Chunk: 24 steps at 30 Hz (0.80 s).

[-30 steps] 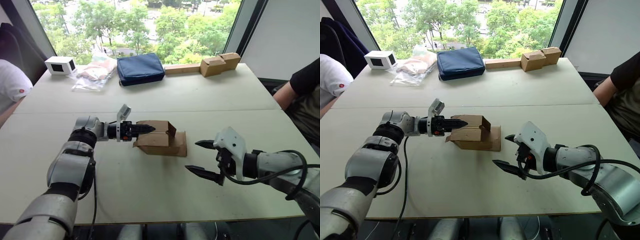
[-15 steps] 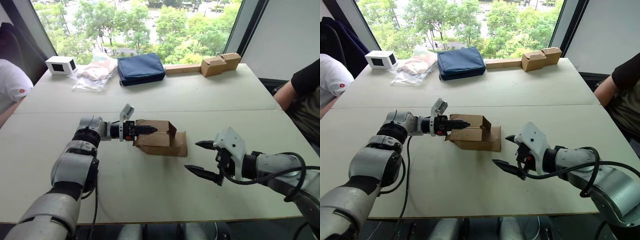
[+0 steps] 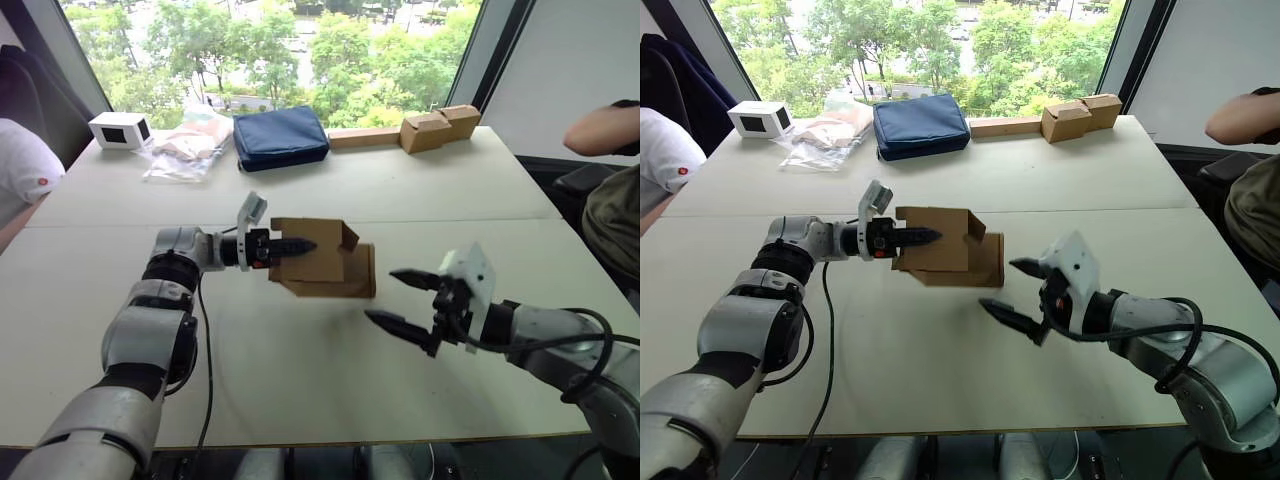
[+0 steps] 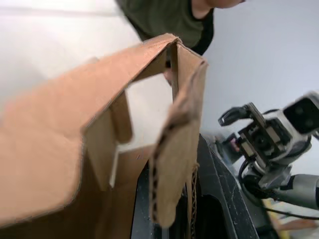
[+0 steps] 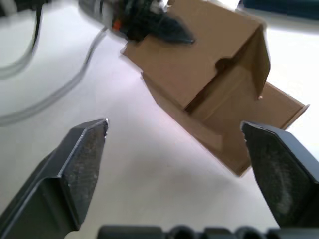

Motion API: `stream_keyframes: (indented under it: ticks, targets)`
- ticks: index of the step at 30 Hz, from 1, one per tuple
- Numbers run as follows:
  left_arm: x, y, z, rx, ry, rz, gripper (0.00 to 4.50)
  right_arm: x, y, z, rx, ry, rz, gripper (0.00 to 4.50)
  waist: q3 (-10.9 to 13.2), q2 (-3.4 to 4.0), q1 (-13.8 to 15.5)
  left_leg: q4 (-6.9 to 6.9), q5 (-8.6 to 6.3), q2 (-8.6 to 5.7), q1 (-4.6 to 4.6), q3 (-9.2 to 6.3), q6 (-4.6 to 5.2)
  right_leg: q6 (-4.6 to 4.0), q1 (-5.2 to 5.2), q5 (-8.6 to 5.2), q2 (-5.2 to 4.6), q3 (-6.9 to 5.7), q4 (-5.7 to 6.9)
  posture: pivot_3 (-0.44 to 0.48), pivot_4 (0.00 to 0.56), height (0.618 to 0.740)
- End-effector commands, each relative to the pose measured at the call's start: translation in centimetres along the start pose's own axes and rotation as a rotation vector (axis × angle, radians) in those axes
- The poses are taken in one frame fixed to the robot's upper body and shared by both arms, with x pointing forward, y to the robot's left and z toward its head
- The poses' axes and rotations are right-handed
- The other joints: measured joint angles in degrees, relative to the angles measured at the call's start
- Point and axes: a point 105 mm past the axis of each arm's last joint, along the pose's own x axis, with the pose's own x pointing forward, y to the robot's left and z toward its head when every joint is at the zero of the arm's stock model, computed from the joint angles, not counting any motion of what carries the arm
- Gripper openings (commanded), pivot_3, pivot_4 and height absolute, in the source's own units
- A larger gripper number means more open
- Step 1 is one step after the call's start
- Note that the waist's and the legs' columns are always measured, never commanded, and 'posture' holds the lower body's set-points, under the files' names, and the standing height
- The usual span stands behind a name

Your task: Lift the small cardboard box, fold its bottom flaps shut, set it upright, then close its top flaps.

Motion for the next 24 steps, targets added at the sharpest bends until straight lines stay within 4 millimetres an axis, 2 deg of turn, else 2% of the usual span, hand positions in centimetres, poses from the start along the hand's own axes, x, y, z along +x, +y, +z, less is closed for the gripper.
stream_keyframes:
  ticks: [1, 3, 7, 13, 20, 24]
  targets:
    - [0.2, -4.2, 4.4, 0.251, -0.040, -0.088, 0.02, -0.1, -3.2, 3.7, 0.071, -0.205, -0.154, 4.23, 0.0, 0.02, 0.0, 0.00, 0.00, 0.00, 0.00, 0.00, -0.01, 0.00, -0.01, 0.00, -0.01, 0.00, 0.01, 0.000, 0.150, 0.740]
    - [0.2, -5.8, 5.6, 0.334, -0.054, -0.102, 0.00, 0.6, -4.2, 5.1, 0.115, -0.280, -0.188, 3.81, 0.0, 0.02, 0.1, -0.01, 0.00, 0.00, -0.01, -0.01, -0.01, -0.01, -0.02, 0.00, -0.02, 0.00, 0.00, 0.000, 0.150, 0.740]
    - [0.0, -7.8, 7.0, 0.437, -0.075, -0.108, 0.00, 3.1, -5.4, 7.1, 0.159, -0.367, -0.233, 2.42, 0.0, 0.06, -0.2, -0.01, 0.03, -0.02, -0.03, 0.01, -0.05, -0.01, -0.08, 0.00, -0.03, 0.02, 0.08, 0.000, 0.150, 0.740]
    - [-0.4, -9.0, 7.9, 0.493, -0.087, -0.109, 0.00, 6.0, -4.9, 8.8, 0.125, -0.419, -0.207, 0.11, 0.0, 0.07, -1.1, -0.04, 0.03, -0.04, -0.05, 0.01, -0.05, -0.01, -0.13, 0.00, 0.09, 0.02, 0.10, 0.000, 0.150, 0.740]
    - [-0.6, -9.1, 8.2, 0.503, -0.091, -0.098, 0.00, 7.0, -2.4, 9.4, 0.109, -0.441, -0.078, 0.04, 0.0, 0.07, -1.3, -0.04, 0.03, -0.04, -0.12, 0.04, -0.05, 0.00, -0.22, 0.00, 0.11, 0.03, 0.17, 0.000, 0.150, 0.740]
    - [-0.5, -9.0, 7.9, 0.500, -0.088, -0.099, 0.00, 7.3, -1.0, 9.0, 0.088, -0.413, -0.009, 0.04, 0.0, 0.07, -1.3, -0.04, 0.03, -0.04, -0.13, 0.05, -0.05, 0.00, -0.23, 0.00, 0.11, 0.03, 0.17, 0.000, 0.150, 0.740]
